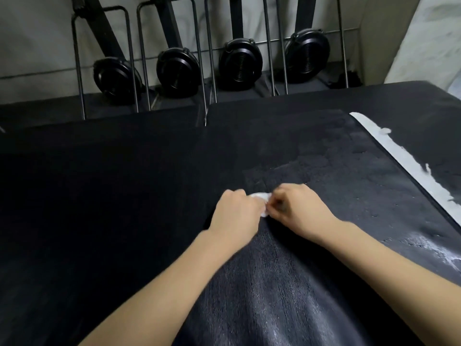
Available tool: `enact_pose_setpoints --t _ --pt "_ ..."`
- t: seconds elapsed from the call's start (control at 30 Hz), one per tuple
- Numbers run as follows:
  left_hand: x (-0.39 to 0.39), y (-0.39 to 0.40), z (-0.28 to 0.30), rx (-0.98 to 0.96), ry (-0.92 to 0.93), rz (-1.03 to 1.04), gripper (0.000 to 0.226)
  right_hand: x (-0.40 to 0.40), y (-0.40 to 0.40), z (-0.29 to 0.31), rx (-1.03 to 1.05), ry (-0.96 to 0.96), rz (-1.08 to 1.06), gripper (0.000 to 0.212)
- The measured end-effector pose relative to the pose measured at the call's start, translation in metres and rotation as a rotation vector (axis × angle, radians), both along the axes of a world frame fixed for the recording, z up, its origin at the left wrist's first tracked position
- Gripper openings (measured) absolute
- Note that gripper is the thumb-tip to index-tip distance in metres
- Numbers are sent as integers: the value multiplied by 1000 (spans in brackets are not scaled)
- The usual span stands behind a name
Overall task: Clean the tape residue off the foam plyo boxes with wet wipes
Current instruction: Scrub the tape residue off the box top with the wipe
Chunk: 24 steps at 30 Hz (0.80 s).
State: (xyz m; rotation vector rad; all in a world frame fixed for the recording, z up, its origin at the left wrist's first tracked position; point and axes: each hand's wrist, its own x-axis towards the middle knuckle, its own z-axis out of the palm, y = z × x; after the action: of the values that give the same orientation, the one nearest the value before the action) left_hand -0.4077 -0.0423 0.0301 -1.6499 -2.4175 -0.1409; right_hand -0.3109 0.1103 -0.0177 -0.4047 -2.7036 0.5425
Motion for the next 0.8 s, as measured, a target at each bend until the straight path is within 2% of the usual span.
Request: enact_pose_setpoints --t 0.17,0.4,0.5,0.6,0.7,0.8 --pt "19 -16 -34 52 -32 -23 23 27 -9 -3 -16 61 128 11" --pt "-56 36 -29 204 -7 39 26 -56 42 0 -50 53 68 9" --pt "-95 69 -24 86 15 89 22 -100 70 3 -108 14 9 6" --pt "-123 93 -12 -33 -46 119 25 -132 85 5 -122 -23 -66 9" --pt "-133 101 -8 -67 -101 126 26 -139 87 9 -140 -29 -106 12" --pt "-118 89 -4 -77 -44 62 26 -121 73 12 -71 -26 -91 13"
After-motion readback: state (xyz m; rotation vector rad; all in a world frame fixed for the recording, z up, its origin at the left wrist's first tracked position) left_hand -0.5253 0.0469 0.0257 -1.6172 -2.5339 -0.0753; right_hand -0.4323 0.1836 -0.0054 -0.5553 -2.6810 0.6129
